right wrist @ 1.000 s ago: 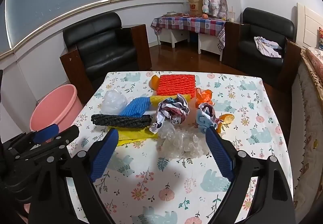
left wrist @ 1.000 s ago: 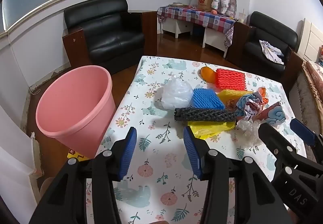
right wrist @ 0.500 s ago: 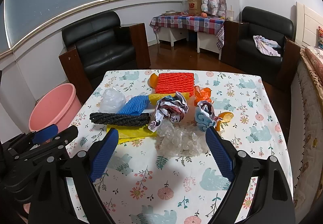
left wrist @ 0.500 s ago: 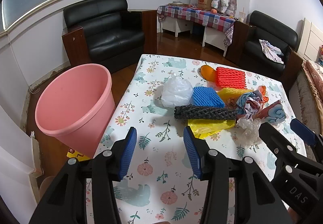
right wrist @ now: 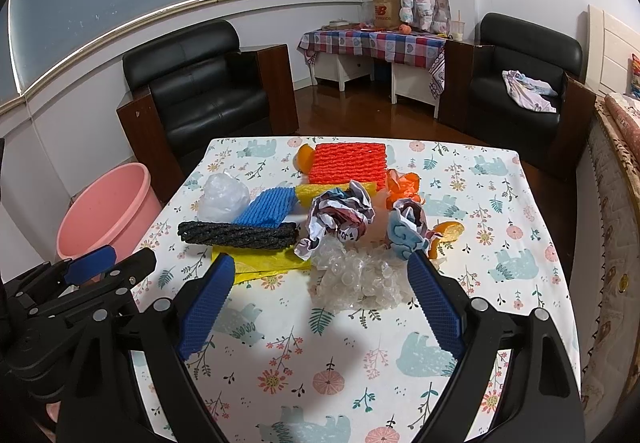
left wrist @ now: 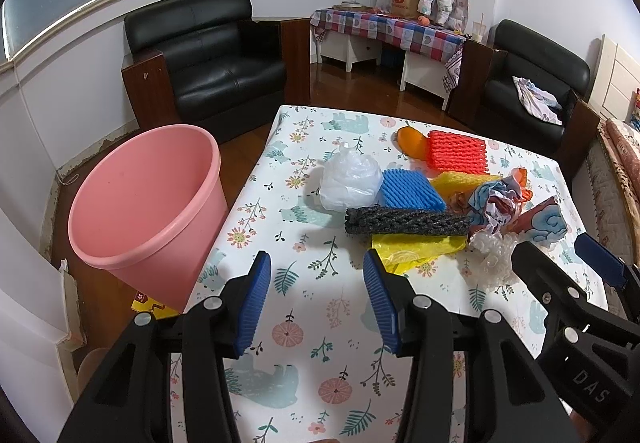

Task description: Collect trash

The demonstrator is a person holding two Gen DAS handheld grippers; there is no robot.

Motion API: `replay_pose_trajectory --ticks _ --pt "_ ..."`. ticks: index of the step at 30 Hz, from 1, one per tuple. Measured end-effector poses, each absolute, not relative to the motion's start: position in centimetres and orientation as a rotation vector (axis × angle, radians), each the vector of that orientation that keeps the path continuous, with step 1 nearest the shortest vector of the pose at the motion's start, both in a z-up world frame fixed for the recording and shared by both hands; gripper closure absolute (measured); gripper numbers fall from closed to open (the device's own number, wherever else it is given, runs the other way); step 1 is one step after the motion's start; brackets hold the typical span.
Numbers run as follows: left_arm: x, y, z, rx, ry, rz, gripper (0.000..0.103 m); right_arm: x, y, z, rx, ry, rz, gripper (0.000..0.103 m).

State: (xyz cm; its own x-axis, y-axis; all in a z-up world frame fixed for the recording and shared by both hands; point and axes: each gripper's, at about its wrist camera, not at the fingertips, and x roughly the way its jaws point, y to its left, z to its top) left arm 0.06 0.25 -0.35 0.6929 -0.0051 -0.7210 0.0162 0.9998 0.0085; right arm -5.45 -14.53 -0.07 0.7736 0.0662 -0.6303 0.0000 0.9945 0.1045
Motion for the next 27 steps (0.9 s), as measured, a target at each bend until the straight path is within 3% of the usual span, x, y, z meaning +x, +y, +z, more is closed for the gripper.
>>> replay_pose_trajectory --ticks 27 --pt "-0.2 -0.2 -1.4 0.014 0.82 -0.009 0.055 -5.5 -14.2 -0.5 0.094 0.691 0.038 0.015"
